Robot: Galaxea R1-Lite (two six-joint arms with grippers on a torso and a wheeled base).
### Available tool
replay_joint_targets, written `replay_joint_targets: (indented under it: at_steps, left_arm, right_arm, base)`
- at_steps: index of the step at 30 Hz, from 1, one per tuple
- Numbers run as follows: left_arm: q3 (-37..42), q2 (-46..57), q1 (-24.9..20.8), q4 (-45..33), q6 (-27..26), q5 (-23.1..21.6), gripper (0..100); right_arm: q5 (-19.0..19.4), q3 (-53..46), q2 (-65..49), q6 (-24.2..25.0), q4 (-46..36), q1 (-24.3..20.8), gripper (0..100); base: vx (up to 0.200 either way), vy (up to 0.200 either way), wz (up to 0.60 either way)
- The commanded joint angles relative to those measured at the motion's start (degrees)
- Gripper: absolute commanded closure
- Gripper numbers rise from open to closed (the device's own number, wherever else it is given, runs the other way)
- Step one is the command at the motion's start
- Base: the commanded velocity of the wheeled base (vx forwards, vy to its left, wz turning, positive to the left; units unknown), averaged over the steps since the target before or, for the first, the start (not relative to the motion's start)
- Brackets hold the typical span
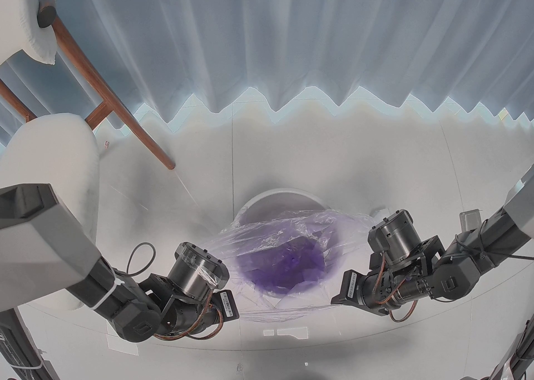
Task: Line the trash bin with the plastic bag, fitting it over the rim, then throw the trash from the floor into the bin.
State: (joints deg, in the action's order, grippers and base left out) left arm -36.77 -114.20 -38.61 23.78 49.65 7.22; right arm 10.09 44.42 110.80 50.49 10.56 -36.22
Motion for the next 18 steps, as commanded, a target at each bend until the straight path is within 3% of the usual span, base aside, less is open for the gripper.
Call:
replay_joint_targets:
  at_steps: [1,6,18]
  left_arm:
    - [0.0,-3.2,0.3,0.7,-1.3,0.8,100]
    - [-0.2,-6.7,1.1,4.2,-6.1,1.9,100]
    - [-2.3,-9.8,2.0,5.7,-11.6,3.4,100]
  right_arm:
    - [-0.5,-2.0,2.5,-1.1,1.5,-0.2,100]
    - [-4.6,-1.4,7.1,-2.4,5.1,0.3,100]
    - [-7.2,2.9,12.4,-5.0,7.4,2.1,100]
  base:
    - [0.0,0.0,0.0]
    - [0.0,0.0,0.0]
    - [0.0,0.0,0.0]
